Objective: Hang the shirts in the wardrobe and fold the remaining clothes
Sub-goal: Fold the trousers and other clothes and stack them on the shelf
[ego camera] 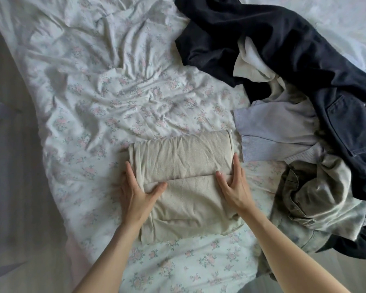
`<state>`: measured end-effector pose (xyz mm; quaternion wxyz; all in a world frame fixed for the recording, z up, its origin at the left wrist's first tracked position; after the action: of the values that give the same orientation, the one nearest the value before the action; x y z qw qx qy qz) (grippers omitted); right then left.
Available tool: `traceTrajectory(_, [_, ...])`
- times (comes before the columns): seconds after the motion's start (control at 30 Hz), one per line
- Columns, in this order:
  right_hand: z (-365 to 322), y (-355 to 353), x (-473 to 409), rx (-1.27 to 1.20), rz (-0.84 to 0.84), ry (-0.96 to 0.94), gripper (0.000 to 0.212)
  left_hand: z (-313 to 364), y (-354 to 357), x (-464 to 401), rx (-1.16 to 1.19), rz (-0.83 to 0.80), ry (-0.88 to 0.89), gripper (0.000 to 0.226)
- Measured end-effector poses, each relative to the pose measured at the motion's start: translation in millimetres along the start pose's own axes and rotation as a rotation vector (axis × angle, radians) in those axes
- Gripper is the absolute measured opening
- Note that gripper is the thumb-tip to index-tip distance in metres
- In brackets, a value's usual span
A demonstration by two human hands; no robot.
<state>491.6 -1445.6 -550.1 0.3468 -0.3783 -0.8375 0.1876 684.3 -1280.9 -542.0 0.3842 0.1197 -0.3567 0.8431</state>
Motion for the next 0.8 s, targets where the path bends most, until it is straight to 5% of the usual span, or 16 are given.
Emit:
traceTrajectory(0.23, [-6.8, 3.8, -2.2, 0.096, -0.019, 0.086, 0.093, 13.3, 3.9, -12.7, 0.104, 0.008, 0.044, 0.106])
traceTrajectory(0.43, [-42.4, 11.0, 29.8, 0.241, 0.192, -0.156, 0.069, 45.4, 22.5, 24.0, -0.357, 0.263, 0.230, 0.073])
traceTrajectory(0.8, [-144.8, 6.3, 66.4, 0.165, 0.157, -0.541, 0.069, 70.3, -75.8, 64.5, -0.241, 0.478, 0.343, 0.068])
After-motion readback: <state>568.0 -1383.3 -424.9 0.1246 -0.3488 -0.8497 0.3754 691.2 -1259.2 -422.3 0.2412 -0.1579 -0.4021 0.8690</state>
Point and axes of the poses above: each hand's wrist, its own x-axis away from the middle knuckle, its own y-axis out of the palm, z = x × y, the point moved 2 cm from there along -x, towards the middle knuckle, and after that the axes turned 4 degrees about -z, right-handed, at the moved point
